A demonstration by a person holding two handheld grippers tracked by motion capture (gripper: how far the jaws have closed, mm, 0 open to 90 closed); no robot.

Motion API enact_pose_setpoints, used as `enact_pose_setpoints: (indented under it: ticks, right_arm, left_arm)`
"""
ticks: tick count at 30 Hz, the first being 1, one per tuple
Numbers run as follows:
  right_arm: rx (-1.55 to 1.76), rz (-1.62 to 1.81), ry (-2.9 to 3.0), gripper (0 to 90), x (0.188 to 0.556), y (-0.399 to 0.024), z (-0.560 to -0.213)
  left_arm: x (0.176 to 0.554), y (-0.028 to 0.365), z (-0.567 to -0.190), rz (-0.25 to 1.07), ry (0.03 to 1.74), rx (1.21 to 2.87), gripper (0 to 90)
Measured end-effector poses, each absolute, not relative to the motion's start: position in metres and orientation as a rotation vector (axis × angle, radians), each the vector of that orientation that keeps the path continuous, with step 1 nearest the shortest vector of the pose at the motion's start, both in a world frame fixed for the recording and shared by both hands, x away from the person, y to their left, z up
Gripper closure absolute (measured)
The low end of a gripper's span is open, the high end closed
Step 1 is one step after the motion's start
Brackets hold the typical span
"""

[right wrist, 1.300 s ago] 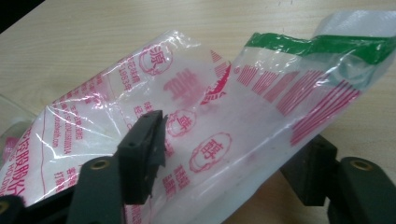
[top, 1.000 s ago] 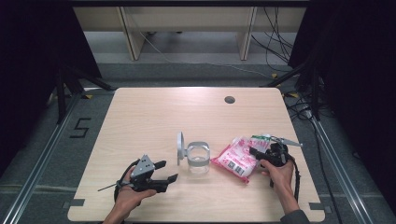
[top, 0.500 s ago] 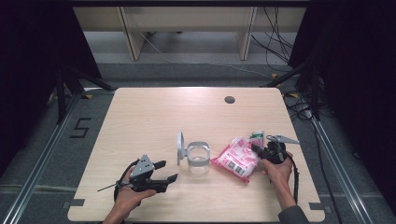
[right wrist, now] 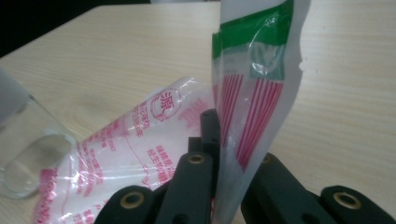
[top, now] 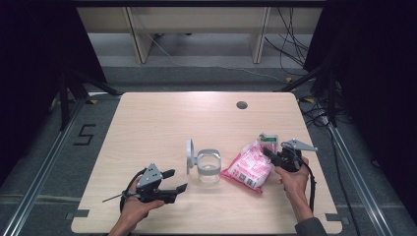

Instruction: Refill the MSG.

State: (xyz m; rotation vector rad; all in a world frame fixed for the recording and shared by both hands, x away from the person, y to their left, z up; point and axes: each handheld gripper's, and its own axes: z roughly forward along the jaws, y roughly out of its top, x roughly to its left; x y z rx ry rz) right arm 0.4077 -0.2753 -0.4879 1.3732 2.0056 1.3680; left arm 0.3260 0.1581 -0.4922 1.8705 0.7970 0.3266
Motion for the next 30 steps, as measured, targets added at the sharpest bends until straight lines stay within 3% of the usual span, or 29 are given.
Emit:
enact_pose_setpoints:
  ticks: [13, 30]
  right_arm:
    - [1.222, 1.570, 1.977, 90.0, 0.382, -0.259, -0.449]
    - [1.048, 1.549, 2.007, 90.0, 0.368, -0.239, -0.419]
  left_arm:
    - [0.324, 0.156, -0.491, 0.328, 0.753, 1.880, 29.5]
    - [0.312, 0.140, -0.489, 0.319, 0.742, 1.870, 29.8]
